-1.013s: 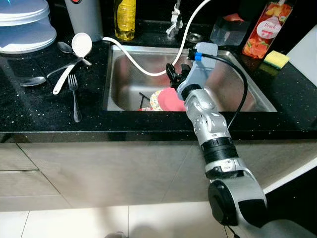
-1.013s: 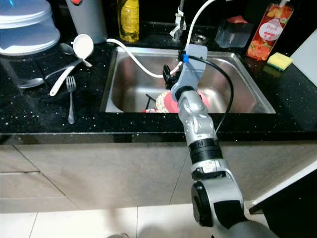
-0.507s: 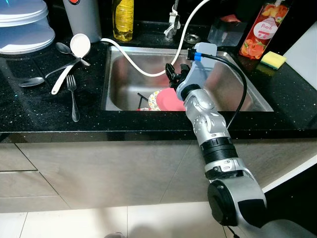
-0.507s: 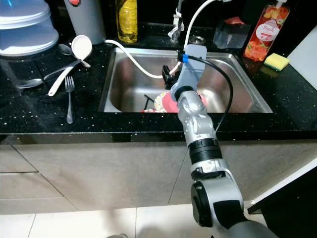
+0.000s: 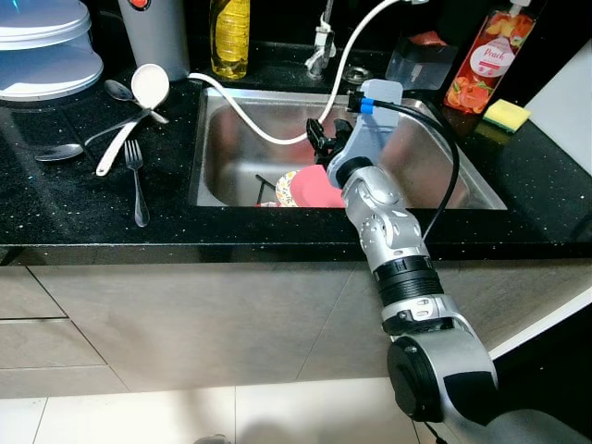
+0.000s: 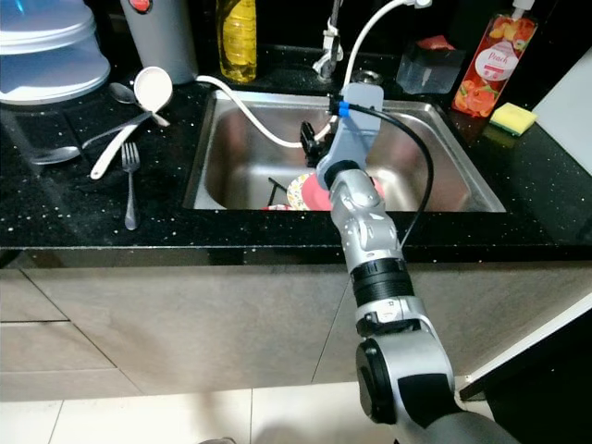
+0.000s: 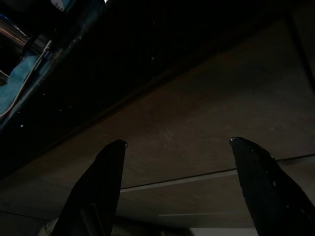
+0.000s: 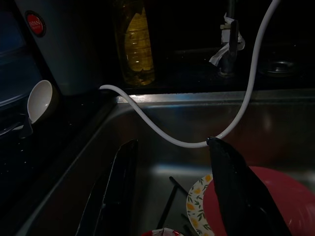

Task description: Kitchen organization

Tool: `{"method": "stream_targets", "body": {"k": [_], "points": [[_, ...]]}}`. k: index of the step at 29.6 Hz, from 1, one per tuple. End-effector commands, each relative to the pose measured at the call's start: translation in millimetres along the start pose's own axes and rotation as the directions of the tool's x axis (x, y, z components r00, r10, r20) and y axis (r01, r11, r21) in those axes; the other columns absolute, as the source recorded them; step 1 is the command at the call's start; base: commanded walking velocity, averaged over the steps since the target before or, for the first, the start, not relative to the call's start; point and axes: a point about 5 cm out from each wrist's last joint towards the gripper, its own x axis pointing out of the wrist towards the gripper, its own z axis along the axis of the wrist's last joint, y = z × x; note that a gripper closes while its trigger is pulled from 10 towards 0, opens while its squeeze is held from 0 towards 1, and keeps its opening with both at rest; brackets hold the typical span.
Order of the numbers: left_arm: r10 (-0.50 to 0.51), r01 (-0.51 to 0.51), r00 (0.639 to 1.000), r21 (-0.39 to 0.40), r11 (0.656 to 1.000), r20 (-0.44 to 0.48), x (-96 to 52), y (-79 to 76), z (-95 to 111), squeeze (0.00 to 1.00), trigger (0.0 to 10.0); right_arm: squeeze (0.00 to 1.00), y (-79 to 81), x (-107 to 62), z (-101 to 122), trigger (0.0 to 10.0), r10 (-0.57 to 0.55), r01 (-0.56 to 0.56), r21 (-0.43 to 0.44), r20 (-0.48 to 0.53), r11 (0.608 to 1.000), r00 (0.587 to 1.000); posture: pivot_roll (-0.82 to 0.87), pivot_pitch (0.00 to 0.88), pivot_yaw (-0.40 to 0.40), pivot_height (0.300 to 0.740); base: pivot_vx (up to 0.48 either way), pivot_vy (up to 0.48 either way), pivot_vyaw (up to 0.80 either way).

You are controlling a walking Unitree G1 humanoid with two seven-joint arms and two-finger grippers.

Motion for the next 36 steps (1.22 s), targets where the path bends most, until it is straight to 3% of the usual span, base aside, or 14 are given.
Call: {"method": "stream_targets", "body": {"k": [1,9,17,36], "points": [[0.004,-0.004,1.000,-0.022,1.000,-0.001,-4.4,-7.3,-2.7,0.00,10.0,0.00,-0.9,1.5,-0.7,10.0,-0.002,0.002,0.003,-0.010,1.000,1.000,0.30,0.000,-0.107,0.740,0.000,0.000,0.00],[-0.041,0.042,0.999,0.031,0.999,-0.031,-2.4,-14.2,-2.2,0.00,10.0,0.00,6.1,5.1,1.1,10.0,0.025,-0.025,0.004,-0.010,1.000,1.000,0.30,0.000,-0.123,0.740,0.000,0.000,0.00],[-0.013,0.013,1.000,-0.011,1.000,0.012,-5.1,-11.3,1.0,0.00,10.0,0.00,4.2,4.2,0.6,10.0,0.021,-0.021,0.003,-0.012,1.000,1.000,0.30,0.000,-0.118,0.740,0.000,0.000,0.00],[-0.019,0.020,1.000,0.025,0.999,-0.023,-6.4,-8.2,-3.6,0.00,10.0,0.00,-2.9,-0.9,-4.0,10.0,-0.017,0.017,0.010,-0.016,1.000,1.000,0.29,0.000,-0.085,0.740,0.000,0.000,0.00]]}}
